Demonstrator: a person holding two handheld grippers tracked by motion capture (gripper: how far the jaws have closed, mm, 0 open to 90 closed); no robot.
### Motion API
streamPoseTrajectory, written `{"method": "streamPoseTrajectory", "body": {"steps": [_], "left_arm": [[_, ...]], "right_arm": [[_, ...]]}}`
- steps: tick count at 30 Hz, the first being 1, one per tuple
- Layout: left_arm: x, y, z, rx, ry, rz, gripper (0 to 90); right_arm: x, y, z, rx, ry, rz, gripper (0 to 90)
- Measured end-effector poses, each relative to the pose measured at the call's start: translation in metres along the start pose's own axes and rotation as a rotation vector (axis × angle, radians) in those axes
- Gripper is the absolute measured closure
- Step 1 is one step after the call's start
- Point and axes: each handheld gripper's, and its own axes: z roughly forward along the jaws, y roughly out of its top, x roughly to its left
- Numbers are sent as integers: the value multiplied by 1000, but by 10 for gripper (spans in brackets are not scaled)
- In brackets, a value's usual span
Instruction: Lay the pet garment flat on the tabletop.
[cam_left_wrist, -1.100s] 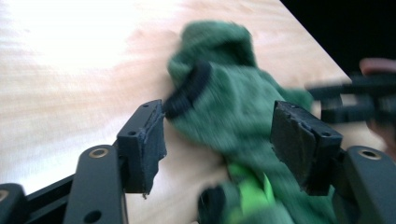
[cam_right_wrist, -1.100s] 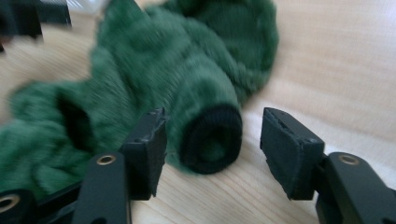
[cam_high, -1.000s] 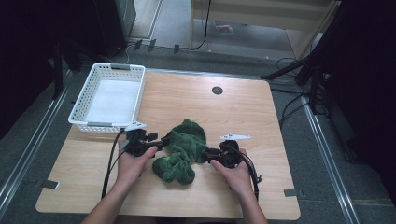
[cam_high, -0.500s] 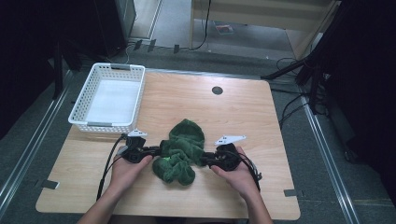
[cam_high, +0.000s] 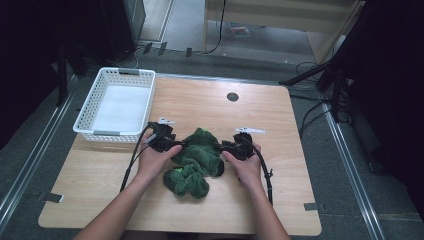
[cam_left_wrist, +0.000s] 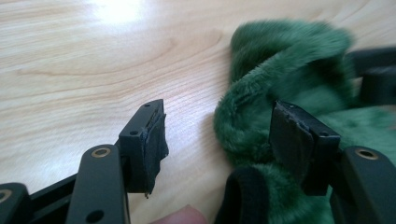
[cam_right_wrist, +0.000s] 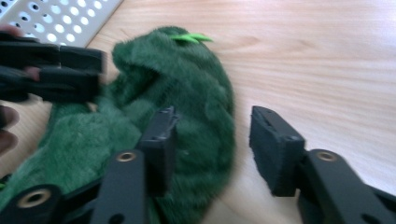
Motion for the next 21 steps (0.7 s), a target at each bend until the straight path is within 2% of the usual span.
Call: {"method": "streamPoseTrajectory", "body": {"steps": [2,3,4,5,6,7,8,9,10,11,13,14,15,16,18,19,20,21], "left_arm": [[-5,3,6,0,48,51,433],[-6,5,9,0,46,61,495],[-6,6,11,-1,44,69,565],[-6,9,12,-4,69,89,668],[-5,11,12,-11,77,92,801],[-3,14,9,-46,81,84,899],[-2,15,7,-66,94,77,899],[1,15,4,-91,99,70,900],[3,15,3,-96,99,71,900],[3,13,4,-95,100,71,895],[6,9,7,-69,107,79,864],[7,6,7,-63,111,73,837],[11,5,6,-56,92,62,792],[14,3,5,-59,53,35,732],[19,2,-1,-94,0,-12,639],[20,3,-4,-122,-9,-30,613],[21,5,-6,-147,-15,-52,608],[23,8,-7,-163,-24,-79,597]], "right_arm": [[3,2,7,21,-61,-38,632],[2,3,10,26,-88,-50,717],[3,4,11,23,-108,-48,781],[2,5,12,27,-119,-57,846],[3,8,11,16,-137,-81,882],[4,9,9,-20,-149,-105,894],[7,13,1,-93,-146,-144,897],[10,15,-4,-136,-136,-175,898],[16,16,-11,-181,-123,-234,899],[20,15,-13,-174,-144,-291,899],[24,9,-10,-80,-194,-389,897],[22,5,-6,-16,-186,-415,887],[18,1,-3,47,-171,-432,869],[15,-3,-4,72,-161,-441,827],[10,-3,-12,50,-119,-403,683],[8,0,-20,6,-72,-350,630],[6,4,-26,-36,-27,-298,626],[2,14,-34,-117,10,-193,647]]}}
